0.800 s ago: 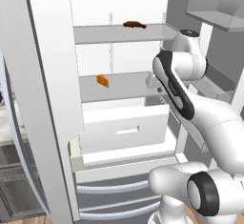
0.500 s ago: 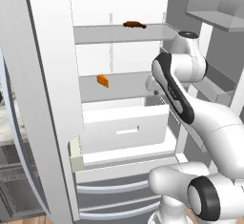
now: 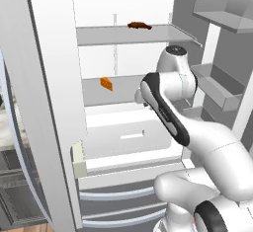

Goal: Pick the cheese from the fridge and the cheese grater from the cabinet and place them next to the salad bowl.

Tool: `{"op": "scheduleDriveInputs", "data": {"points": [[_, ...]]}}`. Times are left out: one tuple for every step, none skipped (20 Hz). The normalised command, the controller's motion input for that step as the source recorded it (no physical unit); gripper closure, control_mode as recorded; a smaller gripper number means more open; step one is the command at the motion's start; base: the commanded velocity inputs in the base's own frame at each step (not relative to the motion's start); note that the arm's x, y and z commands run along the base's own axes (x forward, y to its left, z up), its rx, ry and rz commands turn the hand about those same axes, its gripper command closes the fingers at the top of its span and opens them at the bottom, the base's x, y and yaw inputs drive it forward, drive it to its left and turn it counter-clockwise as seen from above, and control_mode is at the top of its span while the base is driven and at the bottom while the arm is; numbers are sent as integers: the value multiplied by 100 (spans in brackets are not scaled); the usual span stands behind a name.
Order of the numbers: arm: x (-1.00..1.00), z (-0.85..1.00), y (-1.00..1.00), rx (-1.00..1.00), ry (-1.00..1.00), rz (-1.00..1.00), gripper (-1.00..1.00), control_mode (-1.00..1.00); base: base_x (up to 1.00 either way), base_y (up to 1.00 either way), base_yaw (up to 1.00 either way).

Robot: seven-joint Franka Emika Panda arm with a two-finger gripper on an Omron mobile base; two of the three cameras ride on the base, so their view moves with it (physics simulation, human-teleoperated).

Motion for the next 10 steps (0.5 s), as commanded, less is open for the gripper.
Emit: {"op": "scheduleDriveInputs", "data": {"points": [[26, -16, 46, 0, -18, 3, -100, -100, 0, 0, 0], [31, -14, 43, 0, -19, 0, -100, -100, 0, 0, 0], [35, -11, 41, 0, -22, 0, -100, -100, 0, 0, 0], [37, -11, 37, 0, -23, 0, -100, -100, 0, 0, 0], [42, -9, 34, 0, -22, 0, -100, -100, 0, 0, 0], [46, -6, 29, 0, -17, 1, -100, -100, 0, 0, 0], [51, -4, 26, 1, -12, 1, -100, -100, 0, 0, 0], [56, -1, 24, 6, -7, 1, -100, -100, 0, 0, 0], [61, 0, 21, 10, -3, 0, -100, -100, 0, 0, 0], [62, 0, 26, 10, -1, 0, -100, -100, 0, 0, 0]]}}
